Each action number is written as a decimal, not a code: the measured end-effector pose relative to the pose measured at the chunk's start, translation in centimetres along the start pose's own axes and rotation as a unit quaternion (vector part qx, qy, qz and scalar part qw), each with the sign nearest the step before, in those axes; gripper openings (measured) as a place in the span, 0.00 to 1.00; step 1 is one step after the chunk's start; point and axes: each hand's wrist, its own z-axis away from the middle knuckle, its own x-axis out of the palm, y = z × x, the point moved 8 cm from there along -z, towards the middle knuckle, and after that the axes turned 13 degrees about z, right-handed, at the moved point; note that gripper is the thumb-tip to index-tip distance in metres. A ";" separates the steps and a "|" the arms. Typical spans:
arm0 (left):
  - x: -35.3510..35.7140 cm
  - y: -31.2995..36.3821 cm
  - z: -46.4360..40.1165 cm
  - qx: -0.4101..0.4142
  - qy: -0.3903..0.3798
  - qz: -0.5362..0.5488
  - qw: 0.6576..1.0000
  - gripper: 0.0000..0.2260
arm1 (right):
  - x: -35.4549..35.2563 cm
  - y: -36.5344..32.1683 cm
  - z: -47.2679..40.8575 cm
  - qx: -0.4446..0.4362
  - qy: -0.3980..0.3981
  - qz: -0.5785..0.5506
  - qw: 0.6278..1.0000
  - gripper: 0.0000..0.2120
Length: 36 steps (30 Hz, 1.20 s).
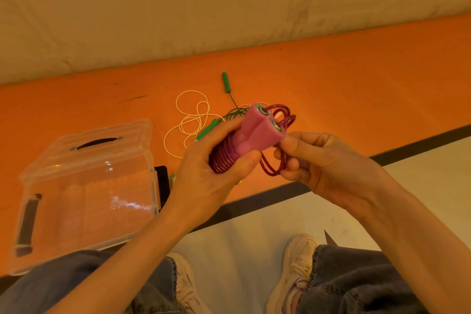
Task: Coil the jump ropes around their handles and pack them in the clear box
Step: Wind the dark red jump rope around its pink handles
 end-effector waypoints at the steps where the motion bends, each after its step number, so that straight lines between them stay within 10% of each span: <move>1: 0.0 -0.1 0.0 -0.007 -0.002 0.002 1.000 0.17 | -0.1 0.0 0.0 0.000 0.001 -0.006 1.000 0.13; 5: 0.1 -0.3 0.1 -0.025 -0.024 0.005 0.999 0.16 | -0.9 -0.1 -0.2 -0.007 0.013 -0.048 0.999 0.27; 15: 0.0 0.7 -0.3 0.020 -0.073 -0.104 0.992 0.19 | -0.4 -0.8 0.6 0.023 -0.100 -0.143 0.984 0.17; 28: 1.4 1.3 0.4 0.130 -0.149 -0.403 0.893 0.24 | -3.8 -0.3 -0.2 -0.013 0.094 0.275 0.957 0.08; 36: 3.2 -0.5 1.3 0.119 -0.216 -0.427 0.870 0.25 | -5.5 -3.7 1.0 -0.176 0.253 0.210 0.928 0.09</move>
